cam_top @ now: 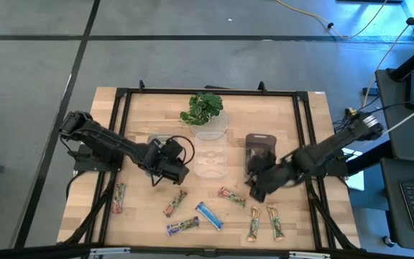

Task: Pick and place Granola Bars by type
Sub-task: Put the right blue granola bar into the transparent bin

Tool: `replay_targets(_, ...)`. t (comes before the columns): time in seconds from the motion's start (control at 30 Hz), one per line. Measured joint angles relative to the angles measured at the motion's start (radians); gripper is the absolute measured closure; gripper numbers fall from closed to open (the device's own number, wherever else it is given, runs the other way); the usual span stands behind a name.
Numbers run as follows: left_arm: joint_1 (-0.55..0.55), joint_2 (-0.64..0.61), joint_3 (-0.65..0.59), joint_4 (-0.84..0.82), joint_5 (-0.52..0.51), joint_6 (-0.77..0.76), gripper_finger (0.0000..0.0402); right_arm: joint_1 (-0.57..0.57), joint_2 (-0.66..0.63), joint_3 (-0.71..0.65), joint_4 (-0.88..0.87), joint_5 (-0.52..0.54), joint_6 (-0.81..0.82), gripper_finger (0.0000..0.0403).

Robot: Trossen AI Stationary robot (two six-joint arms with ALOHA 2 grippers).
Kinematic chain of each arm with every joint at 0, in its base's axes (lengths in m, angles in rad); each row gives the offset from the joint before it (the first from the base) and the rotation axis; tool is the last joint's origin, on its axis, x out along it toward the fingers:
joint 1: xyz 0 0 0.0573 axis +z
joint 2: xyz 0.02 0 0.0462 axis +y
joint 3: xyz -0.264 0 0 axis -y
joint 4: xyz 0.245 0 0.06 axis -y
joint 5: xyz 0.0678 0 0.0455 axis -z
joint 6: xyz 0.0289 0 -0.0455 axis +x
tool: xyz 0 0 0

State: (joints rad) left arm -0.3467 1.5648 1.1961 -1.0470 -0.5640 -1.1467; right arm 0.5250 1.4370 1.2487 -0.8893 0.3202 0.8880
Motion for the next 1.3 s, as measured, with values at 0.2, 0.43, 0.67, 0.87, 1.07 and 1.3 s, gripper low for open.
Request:
replay_targets(0.2,-0.117,-0.051,0.000,-0.009,-0.149,0.042,0.0256,0.053,0.192,0.109,-0.018,0.001,0.024,0.0164)
replay_targets(0.43,-0.225,-0.104,0.000,-0.011,-0.235,0.051,0.0252,0.062,0.382,0.167,-0.010,-0.054,0.027,0.0164)
replay_targets(0.67,-0.320,-0.108,0.000,-0.011,-0.179,0.052,0.0251,0.039,0.472,0.190,0.029,-0.169,0.072,0.0164)
replay_targets(0.87,-0.370,-0.108,0.000,-0.011,-0.199,0.035,0.0254,0.034,0.494,0.190,0.137,-0.173,0.069,0.0164)
replay_targets(1.07,-0.376,-0.108,0.000,-0.011,-0.212,0.035,0.0253,0.034,0.501,0.190,0.281,-0.174,-0.029,0.0164)
replay_targets(1.3,-0.376,-0.108,0.000,-0.011,-0.212,0.035,0.0251,0.034,0.501,0.190,0.390,-0.157,-0.030,0.0164)
